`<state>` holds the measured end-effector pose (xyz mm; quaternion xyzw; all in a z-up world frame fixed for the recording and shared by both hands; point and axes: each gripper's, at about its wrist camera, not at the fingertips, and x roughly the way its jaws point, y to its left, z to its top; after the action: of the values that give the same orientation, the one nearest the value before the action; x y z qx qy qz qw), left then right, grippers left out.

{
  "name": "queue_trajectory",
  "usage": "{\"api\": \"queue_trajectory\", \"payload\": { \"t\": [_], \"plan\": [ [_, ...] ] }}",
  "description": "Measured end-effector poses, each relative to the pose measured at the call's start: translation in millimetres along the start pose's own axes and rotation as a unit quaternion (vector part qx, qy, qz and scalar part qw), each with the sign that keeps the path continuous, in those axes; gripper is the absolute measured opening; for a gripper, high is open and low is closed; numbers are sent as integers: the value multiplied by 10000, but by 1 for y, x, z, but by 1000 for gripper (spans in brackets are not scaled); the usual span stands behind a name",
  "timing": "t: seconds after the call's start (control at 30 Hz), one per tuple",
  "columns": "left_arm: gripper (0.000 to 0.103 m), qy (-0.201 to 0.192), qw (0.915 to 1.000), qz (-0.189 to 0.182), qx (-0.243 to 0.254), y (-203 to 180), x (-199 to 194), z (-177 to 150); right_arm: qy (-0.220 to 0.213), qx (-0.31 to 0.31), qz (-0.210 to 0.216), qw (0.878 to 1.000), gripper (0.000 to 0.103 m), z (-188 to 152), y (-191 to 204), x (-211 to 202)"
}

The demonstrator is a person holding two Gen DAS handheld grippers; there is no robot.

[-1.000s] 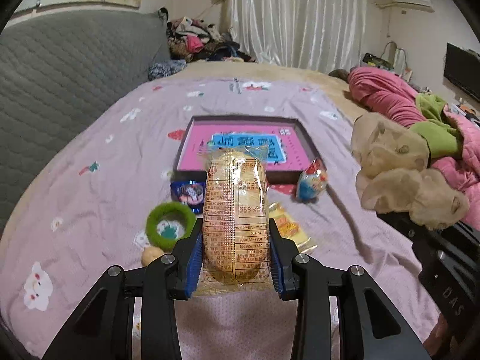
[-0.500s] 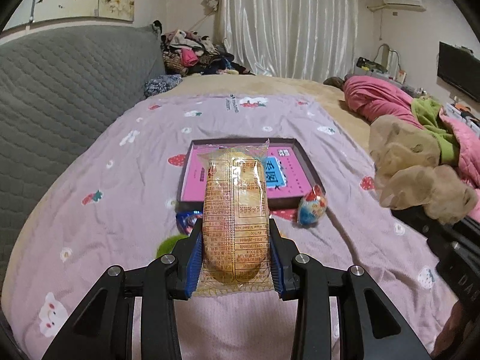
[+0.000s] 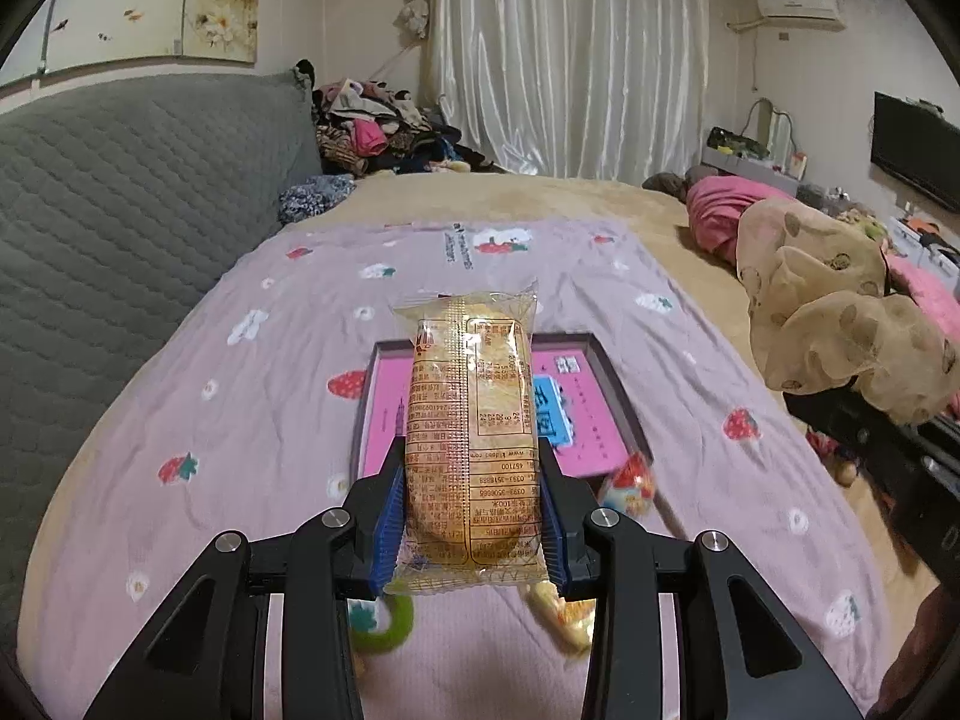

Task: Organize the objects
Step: 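Lift and carry the wafer packet and bath puff over the tray with both tools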

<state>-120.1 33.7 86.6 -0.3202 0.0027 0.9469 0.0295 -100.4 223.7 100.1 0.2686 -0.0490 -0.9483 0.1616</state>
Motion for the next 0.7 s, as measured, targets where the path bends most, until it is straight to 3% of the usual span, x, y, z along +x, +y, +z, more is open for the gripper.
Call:
{"api": "queue_trajectory", "payload": {
  "t": [0.33, 0.7],
  "plan": [
    [39, -80, 9998, 187, 14, 7, 36, 42, -294, 191, 153, 9993, 11, 32, -17, 29],
    [39, 14, 9991, 404, -84, 17, 98, 59, -488, 132, 120, 9986, 11, 55, -52, 73]
  ]
}}
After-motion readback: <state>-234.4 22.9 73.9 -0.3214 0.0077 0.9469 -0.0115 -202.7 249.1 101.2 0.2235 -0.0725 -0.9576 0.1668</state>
